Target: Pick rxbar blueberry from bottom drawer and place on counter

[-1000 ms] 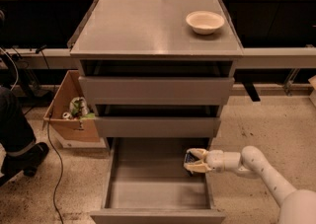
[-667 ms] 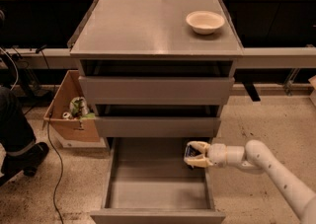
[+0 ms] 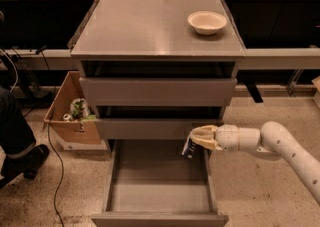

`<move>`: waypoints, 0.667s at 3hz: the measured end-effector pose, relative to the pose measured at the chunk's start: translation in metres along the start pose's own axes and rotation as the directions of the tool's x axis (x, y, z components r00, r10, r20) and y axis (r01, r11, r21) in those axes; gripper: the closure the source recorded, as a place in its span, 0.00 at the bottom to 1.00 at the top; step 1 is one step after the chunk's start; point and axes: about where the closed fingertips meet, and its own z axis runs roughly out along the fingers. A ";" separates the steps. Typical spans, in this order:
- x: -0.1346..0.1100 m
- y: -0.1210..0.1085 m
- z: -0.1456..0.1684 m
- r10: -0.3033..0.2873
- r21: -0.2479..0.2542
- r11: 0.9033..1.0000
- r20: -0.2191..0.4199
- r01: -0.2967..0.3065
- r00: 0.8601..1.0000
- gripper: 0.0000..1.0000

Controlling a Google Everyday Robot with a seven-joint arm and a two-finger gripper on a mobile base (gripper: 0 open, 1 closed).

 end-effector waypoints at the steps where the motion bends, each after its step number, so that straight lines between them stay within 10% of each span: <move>1: -0.086 0.004 -0.009 -0.055 -0.052 0.997 0.069 0.059 0.996 1.00; 2: -0.167 -0.008 -0.032 -0.097 -0.069 0.992 0.104 0.104 0.990 1.00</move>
Offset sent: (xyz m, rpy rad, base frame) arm 0.0062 -0.0166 0.2540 0.0948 -0.1435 0.1099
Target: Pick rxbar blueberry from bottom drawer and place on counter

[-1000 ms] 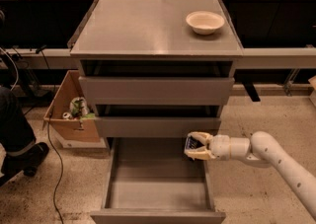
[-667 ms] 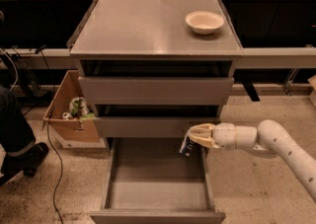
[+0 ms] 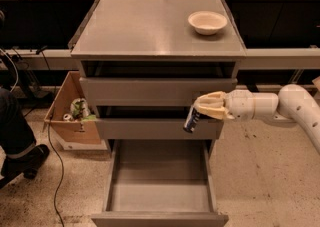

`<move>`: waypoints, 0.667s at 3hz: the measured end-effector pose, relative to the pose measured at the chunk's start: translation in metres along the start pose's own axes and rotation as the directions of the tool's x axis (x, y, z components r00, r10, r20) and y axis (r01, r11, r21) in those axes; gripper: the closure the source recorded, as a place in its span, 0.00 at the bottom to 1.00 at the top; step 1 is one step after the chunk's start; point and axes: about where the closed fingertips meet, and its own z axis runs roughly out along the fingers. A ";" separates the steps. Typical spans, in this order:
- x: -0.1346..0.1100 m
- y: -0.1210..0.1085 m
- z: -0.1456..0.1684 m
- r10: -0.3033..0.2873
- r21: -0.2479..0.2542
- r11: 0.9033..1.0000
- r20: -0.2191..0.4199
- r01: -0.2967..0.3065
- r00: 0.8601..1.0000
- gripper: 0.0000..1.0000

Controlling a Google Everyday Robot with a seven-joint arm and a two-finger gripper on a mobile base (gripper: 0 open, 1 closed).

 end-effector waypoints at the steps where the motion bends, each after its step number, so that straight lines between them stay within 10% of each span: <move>1: -0.004 -0.002 0.001 -0.008 0.000 1.000 0.000 0.008 1.000 1.00; 2: -0.043 -0.022 0.007 -0.080 0.000 0.997 0.000 0.080 0.997 1.00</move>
Offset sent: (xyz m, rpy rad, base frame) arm 0.0372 0.0128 0.0959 -0.0282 -0.1694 0.0041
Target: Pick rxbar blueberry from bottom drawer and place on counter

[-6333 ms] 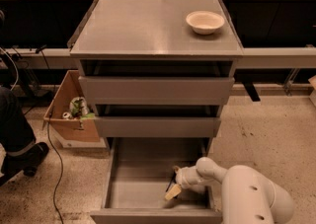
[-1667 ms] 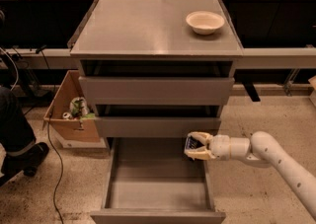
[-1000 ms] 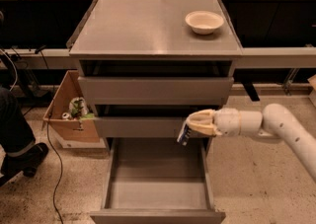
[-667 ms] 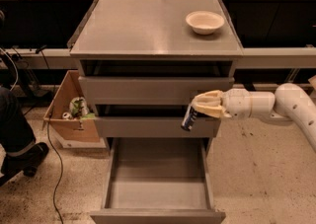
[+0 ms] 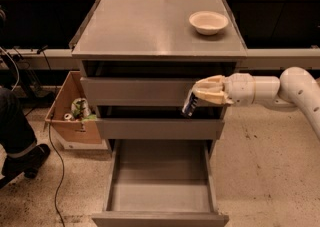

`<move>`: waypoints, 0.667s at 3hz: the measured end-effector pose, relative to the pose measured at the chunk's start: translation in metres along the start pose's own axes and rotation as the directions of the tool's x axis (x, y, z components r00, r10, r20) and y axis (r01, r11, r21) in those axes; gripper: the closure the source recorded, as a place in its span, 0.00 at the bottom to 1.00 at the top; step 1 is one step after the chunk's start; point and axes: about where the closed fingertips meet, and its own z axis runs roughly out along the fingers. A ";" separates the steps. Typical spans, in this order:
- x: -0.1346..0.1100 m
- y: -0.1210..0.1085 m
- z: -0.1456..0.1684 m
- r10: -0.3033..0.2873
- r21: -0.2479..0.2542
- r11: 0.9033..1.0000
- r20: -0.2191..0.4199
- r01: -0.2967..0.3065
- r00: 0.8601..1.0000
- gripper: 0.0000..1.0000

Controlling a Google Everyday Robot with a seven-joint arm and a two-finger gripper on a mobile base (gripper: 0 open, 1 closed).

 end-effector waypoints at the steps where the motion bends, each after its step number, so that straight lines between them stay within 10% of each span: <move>1: -0.057 -0.034 0.008 -0.076 0.002 0.997 0.002 0.076 0.997 1.00; 2: -0.124 -0.082 0.020 -0.183 0.008 0.983 -0.019 0.183 0.983 1.00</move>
Offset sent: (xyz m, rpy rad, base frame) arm 0.0845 0.0217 0.2145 -0.0710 -0.2962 -0.0162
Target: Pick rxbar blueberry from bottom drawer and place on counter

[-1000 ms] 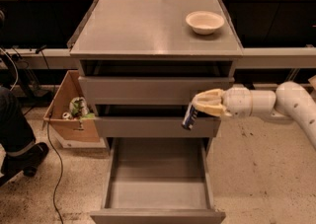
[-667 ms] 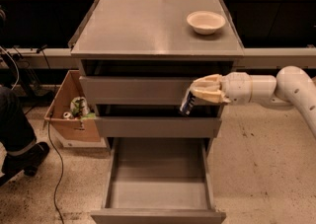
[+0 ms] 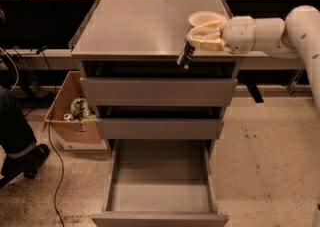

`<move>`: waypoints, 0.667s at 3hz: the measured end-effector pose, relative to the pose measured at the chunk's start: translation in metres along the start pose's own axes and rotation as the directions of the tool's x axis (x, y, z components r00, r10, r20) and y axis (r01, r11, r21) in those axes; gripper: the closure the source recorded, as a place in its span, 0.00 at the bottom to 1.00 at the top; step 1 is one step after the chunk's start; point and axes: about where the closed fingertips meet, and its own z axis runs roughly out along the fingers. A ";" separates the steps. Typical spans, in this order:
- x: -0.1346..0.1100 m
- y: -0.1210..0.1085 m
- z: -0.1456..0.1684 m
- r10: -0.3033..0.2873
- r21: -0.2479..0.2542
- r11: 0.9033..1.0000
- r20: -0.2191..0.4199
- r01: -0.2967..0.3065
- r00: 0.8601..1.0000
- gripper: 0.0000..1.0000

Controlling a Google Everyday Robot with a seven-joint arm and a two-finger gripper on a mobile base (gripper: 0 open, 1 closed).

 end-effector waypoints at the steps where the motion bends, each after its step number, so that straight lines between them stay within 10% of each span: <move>1: -0.024 -0.039 0.021 -0.059 0.003 0.998 -0.006 0.059 0.998 1.00; 2: -0.025 -0.074 0.059 -0.072 0.009 0.997 -0.013 0.072 0.997 1.00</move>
Offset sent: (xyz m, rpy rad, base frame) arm 0.1365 0.0844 0.0674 -0.0287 -0.0878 -0.0151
